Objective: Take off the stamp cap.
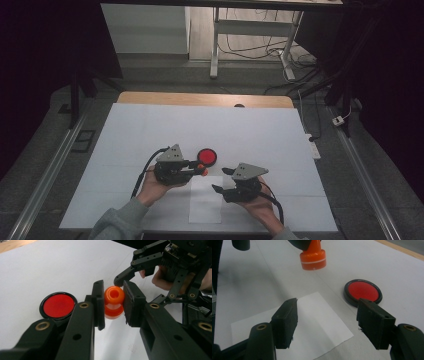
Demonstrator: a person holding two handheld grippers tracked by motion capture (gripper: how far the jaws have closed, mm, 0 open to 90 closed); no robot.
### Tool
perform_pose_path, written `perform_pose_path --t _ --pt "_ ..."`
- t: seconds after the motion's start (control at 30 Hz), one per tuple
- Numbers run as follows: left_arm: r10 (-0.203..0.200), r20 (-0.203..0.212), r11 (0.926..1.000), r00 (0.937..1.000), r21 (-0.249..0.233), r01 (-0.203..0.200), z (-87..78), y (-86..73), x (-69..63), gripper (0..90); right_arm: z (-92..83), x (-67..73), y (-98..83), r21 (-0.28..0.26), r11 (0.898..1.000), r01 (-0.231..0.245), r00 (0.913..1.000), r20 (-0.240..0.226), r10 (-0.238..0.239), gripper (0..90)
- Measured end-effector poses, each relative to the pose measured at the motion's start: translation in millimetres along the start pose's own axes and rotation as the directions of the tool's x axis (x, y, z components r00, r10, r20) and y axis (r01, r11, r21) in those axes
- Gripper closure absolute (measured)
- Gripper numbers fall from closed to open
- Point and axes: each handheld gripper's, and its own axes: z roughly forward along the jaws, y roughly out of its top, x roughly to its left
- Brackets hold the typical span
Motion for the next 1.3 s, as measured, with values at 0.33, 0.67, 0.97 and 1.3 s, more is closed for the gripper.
perform_pose_path --t 0.33,0.67,0.97,1.3 --pt "0.003 0.008 1.0 1.0 0.004 -0.003 2.6 -0.4 -1.3 71.7 8.2 4.2 7.1 -0.009 1.0 0.011 0.9998 -0.014 -0.011 33.1" --pt "0.002 0.012 0.9999 0.9999 0.011 -0.002 5.7 -1.5 -2.4 71.7 13.9 7.0 11.6 -0.016 1.0 0.019 0.9996 -0.02 -0.019 33.8" --pt "0.002 0.01 0.9999 1.0 0.011 -0.002 6.2 -1.9 -3.1 71.8 17.3 9.7 13.7 -0.012 1.0 0.028 0.9992 -0.027 -0.029 35.5" --pt "0.006 0.017 0.9999 0.9998 0.014 -0.007 7.5 -1.6 -5.0 71.7 23.5 13.7 15.7 -0.008 0.999 0.039 0.999 -0.02 -0.039 39.1"
